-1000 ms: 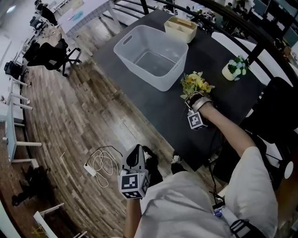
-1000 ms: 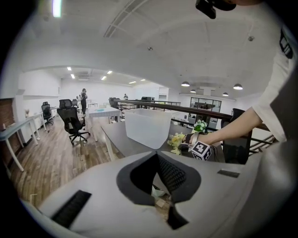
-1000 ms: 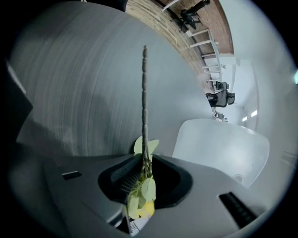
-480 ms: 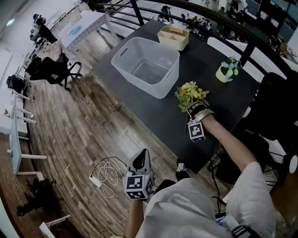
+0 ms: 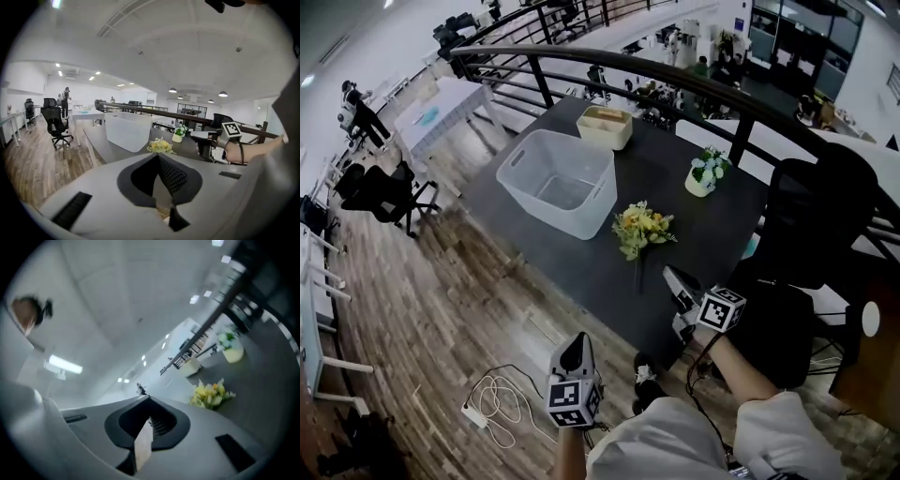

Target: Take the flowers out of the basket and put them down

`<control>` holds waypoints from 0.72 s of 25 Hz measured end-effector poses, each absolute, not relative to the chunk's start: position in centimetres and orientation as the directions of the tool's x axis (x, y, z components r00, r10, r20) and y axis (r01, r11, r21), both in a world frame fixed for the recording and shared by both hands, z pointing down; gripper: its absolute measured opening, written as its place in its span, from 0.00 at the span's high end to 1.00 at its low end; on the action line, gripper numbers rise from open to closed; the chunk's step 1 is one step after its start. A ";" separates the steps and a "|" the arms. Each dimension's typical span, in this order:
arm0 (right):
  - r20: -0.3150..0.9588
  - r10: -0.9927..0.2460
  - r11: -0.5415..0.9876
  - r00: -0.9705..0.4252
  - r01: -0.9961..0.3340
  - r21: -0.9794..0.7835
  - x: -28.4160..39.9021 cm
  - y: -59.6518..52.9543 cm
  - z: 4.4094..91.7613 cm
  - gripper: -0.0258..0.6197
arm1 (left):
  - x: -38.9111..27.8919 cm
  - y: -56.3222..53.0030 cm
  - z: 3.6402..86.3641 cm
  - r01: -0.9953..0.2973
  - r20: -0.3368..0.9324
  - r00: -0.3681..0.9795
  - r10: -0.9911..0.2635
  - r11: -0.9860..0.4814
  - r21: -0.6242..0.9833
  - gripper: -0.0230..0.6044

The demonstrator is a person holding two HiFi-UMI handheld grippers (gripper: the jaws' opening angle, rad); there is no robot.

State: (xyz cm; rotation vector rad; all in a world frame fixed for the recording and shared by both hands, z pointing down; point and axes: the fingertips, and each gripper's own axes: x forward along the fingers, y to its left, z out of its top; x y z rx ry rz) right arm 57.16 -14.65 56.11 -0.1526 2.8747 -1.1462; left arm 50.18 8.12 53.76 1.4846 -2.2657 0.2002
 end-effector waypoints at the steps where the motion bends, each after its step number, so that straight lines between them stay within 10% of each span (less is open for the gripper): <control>1: -0.035 -0.153 0.629 -0.988 -0.070 -0.774 59.0 -14.5 56.0 0.96 | 51.1 8.3 53.7 -0.900 0.414 -0.343 -0.843 0.421 0.112 0.93; 8: 0.295 -0.263 0.684 -0.919 -0.393 -0.614 67.1 -6.9 59.4 0.95 | 56.6 12.3 54.1 -0.877 0.371 -0.381 -0.847 0.458 0.145 0.93; 18: 0.370 -0.370 0.758 -0.852 -0.507 -0.410 75.3 -3.0 57.9 0.95 | 60.5 15.6 53.6 -0.885 0.344 -0.369 -0.863 0.440 0.156 0.93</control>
